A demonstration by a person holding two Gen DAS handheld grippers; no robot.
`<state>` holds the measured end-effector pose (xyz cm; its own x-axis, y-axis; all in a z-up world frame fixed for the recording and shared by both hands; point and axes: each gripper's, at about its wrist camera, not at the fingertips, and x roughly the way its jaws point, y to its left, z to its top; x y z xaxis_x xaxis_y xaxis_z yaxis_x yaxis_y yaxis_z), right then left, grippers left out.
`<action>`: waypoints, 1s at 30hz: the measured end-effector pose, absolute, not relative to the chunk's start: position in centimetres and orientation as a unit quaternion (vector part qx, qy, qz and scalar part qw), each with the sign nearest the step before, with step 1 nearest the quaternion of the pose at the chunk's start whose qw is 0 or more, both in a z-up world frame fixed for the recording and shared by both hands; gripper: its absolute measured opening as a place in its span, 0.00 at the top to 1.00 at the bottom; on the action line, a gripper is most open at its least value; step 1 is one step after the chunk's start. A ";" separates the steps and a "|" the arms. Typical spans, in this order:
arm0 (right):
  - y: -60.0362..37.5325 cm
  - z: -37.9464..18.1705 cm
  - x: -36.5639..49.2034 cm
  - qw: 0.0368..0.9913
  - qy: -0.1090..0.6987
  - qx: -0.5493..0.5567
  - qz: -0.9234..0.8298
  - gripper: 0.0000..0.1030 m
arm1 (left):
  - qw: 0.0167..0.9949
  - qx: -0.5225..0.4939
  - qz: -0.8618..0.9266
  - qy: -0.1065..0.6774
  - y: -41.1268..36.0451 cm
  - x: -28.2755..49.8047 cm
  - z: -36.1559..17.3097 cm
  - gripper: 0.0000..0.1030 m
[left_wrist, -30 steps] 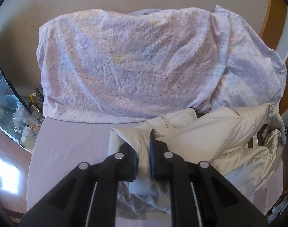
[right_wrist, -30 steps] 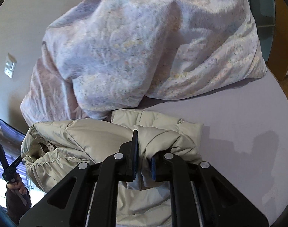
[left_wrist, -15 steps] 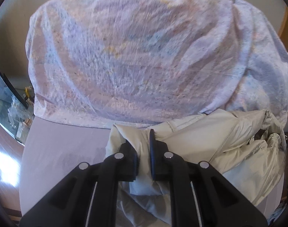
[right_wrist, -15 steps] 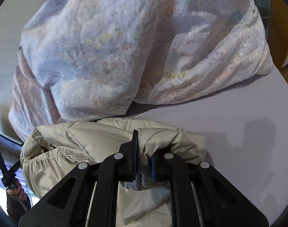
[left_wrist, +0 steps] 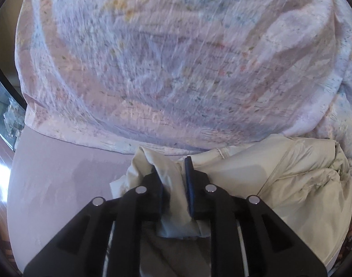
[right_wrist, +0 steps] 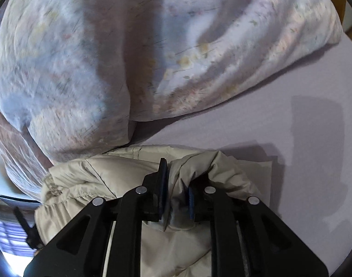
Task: Fold large clothes
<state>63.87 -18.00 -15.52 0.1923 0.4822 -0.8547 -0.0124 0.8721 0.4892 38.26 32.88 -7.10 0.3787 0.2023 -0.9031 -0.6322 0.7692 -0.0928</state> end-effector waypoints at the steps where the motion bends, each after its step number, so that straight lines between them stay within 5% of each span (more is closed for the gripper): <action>1: -18.3 -15.3 64.0 0.746 0.615 0.194 0.165 0.83 | 0.800 -0.222 0.258 0.494 33.0 38.3 -7.1 0.80; 5: -19.5 -13.5 63.8 0.747 0.612 0.196 0.171 0.81 | 0.801 -0.240 0.242 0.491 33.2 38.2 -6.5 0.67; 12: -21.9 -10.4 62.7 0.756 0.594 0.213 0.173 0.74 | 0.824 -0.208 0.249 0.465 31.8 37.3 -2.9 0.13; 15: -23.2 -9.1 62.4 0.770 0.579 0.214 0.164 0.67 | 0.837 -0.197 0.239 0.451 31.0 36.7 -1.2 0.11; 17: -23.4 -8.1 61.8 0.795 0.556 0.197 0.142 0.32 | 0.841 -0.191 0.234 0.448 30.3 36.5 -0.5 0.11; 19: -23.7 -6.7 61.1 0.815 0.527 0.194 0.144 0.23 | 0.847 -0.182 0.223 0.447 29.1 36.2 0.1 0.11; 25: -18.7 -6.2 58.9 0.799 0.548 0.143 0.202 0.24 | 0.854 -0.170 0.192 0.452 25.8 36.8 0.5 0.11; 30: -11.9 -8.1 55.9 0.760 0.588 0.076 0.265 0.38 | 0.857 -0.153 0.172 0.461 23.4 36.8 0.0 0.11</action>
